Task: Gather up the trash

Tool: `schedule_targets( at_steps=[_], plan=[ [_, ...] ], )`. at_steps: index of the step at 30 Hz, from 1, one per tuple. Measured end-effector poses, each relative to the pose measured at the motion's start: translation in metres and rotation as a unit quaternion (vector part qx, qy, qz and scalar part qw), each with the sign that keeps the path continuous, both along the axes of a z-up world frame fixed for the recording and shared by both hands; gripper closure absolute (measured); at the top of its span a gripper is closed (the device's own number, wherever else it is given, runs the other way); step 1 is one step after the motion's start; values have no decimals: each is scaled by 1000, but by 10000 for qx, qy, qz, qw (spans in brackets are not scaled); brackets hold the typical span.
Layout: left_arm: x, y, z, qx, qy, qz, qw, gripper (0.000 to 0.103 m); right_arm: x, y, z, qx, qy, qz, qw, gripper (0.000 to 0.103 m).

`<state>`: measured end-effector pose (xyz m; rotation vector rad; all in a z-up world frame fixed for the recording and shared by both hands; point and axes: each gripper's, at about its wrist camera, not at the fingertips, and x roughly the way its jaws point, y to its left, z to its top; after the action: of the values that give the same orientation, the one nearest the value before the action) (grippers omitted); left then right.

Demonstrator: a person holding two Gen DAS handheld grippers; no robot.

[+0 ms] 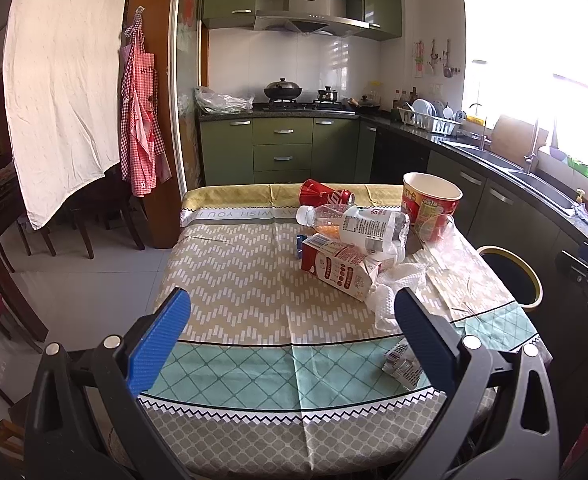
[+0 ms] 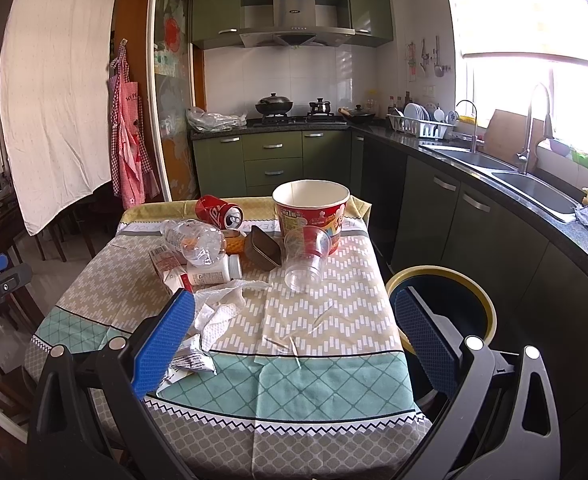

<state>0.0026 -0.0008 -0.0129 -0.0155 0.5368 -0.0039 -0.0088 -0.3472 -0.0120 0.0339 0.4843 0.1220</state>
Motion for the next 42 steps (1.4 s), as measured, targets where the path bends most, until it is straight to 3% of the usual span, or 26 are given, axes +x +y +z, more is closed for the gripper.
schedule_targets(
  at_steps=[42],
  plan=[
    [2, -1, -4, 31, 54, 5, 10000, 6, 3, 1, -7, 6, 41, -7, 10000, 4]
  ],
)
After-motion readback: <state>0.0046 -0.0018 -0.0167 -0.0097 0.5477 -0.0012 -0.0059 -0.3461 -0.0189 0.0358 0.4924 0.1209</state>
